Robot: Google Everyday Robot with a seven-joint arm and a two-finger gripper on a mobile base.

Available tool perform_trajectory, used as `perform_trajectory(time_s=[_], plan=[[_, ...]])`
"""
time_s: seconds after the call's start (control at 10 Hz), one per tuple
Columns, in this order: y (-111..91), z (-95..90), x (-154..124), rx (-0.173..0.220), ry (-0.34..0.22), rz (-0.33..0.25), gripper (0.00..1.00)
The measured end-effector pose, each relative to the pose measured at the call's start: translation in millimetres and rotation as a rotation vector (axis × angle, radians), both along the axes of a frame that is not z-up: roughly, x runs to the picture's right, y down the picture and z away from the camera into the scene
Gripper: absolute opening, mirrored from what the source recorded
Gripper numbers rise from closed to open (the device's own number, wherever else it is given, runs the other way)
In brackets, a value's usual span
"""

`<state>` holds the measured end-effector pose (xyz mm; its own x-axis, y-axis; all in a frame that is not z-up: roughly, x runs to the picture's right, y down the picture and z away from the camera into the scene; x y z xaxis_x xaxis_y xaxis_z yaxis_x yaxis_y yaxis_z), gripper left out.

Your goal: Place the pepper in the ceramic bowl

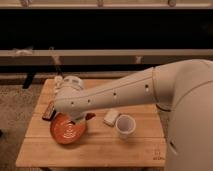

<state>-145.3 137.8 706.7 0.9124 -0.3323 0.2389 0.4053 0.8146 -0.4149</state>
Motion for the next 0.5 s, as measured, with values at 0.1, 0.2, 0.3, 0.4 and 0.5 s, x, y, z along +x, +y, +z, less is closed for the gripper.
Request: perform_trajectory(time_s=[0.1, 0.2, 0.3, 0.4, 0.5], plan=[[-8, 6.4, -16, -0.001, -0.025, -0.007, 0.39], [-12, 15.2, -26, -0.011, -0.041, -0.011, 0.48], [-13, 23.4, -35, -0.022, -0.054, -0.019, 0.56], [-9, 31.8, -48, -0.042, -0.075, -0.034, 0.68], [-3, 36.5, -56, -0.064, -0.087, -0.045, 0.77]])
